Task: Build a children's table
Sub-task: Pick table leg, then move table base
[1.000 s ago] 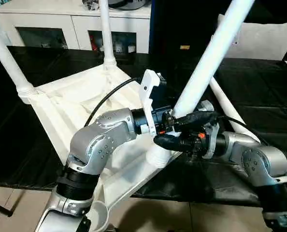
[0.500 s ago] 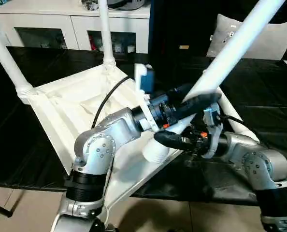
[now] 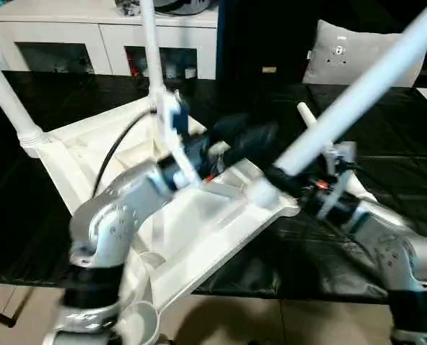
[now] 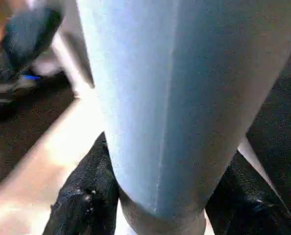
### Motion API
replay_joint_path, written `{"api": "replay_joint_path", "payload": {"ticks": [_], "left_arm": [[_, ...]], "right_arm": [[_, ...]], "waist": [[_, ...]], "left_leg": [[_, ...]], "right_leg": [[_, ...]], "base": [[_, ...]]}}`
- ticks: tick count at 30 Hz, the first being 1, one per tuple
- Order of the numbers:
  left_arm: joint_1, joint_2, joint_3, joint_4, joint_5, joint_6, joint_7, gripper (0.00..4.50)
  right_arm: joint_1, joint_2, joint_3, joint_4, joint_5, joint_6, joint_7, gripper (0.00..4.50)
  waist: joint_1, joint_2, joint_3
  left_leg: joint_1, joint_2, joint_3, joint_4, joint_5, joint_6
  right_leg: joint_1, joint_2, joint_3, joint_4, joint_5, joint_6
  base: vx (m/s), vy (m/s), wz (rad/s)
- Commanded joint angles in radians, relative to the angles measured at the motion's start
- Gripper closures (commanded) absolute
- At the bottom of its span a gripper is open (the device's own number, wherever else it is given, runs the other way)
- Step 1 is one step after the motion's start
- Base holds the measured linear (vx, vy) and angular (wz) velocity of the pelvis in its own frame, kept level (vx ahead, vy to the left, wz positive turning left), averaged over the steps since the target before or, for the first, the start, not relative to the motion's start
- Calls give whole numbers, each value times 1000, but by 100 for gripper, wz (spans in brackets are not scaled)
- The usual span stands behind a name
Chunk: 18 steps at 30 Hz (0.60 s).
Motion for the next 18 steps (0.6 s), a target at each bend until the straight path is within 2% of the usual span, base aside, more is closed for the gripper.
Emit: {"api": "replay_joint_path", "payload": {"ticks": [1, 3, 4, 5, 7, 9, 10, 11, 14, 15, 18], "left_arm": [[6, 59, -86, -9, 93, 20, 6, 48], [20, 131, -175, 0, 155, 40, 2, 48], [20, 133, -176, 0, 156, 40, 2, 48], [28, 175, -235, 5, 198, 53, 12, 48], [32, 216, -306, 19, 265, 61, 35, 48], [40, 215, -322, 29, 288, 80, 51, 48], [42, 215, -339, 46, 323, 89, 70, 74], [42, 215, -339, 46, 323, 89, 70, 74], [30, 234, -392, 112, 422, 69, 114, 94], [30, 234, -392, 112, 422, 69, 114, 107], [21, 237, -402, 149, 441, 57, 129, 123]], "right_arm": [[3, -3, -20, -25, -39, -35, -50, 261], [15, 5, -31, -25, -63, -55, -90, 261], [15, 5, -32, -26, -63, -56, -91, 261], [25, 4, -24, -29, -88, -62, -113, 261], [41, -4, 0, -49, -110, -55, -124, 261], [54, -2, 14, -63, -116, -52, -138, 261], [66, 6, 26, -77, -121, -51, -152, 261], [66, 6, 26, -77, -121, -51, -152, 261], [91, 21, 61, -110, -151, -53, -182, 261], [91, 21, 61, -110, -151, -53, -182, 261], [109, 33, 74, -145, -169, -40, -215, 261]], "waist": [[-3, -9, -68], [-2, -10, -67], [-3, -9, -67], [-3, -4, -69], [-4, -9, -66], [-4, -7, -68], [-5, -12, -64], [-4, -11, -64], [-3, -9, -64], [-6, -11, -62], [-3, -9, -63]], "left_leg": [[-2, -2, 16, -69, -168, 13], [0, -2, 16, -70, -179, 14], [-1, -3, 16, -70, -178, 12], [-1, -2, 15, -69, -170, 7], [-1, -1, 15, -72, -183, 8], [-1, -2, 16, -70, -178, 5], [-2, -2, 17, -72, -183, 6], [-2, -2, 17, -72, -188, 6], [-2, -3, 15, -72, -198, 6], [-2, -5, 15, -72, -207, 5], [-1, -5, 14, -74, -216, 1]], "right_leg": [[59, -34, 29, -92, -383, -66], [54, -34, 29, -89, -403, -58], [54, -35, 30, -89, -403, -58], [55, -35, 30, -88, -388, -66], [54, -33, 31, -87, -382, -70], [56, -35, 32, -86, -374, -74], [54, -34, 31, -89, -381, -75], [54, -34, 31, -90, -393, -71], [52, -36, 30, -95, -430, -53], [51, -34, 30, -97, -441, -42], [49, -38, 30, -100, -465, -37]], "base": [[0, 0, 0], [0, 0, 0], [0, 0, 0], [0, 0, 0], [0, 0, 0], [0, 0, 0], [0, 0, 0], [0, 0, 0], [0, 0, 0], [0, 0, 0], [0, 0, 0]]}}
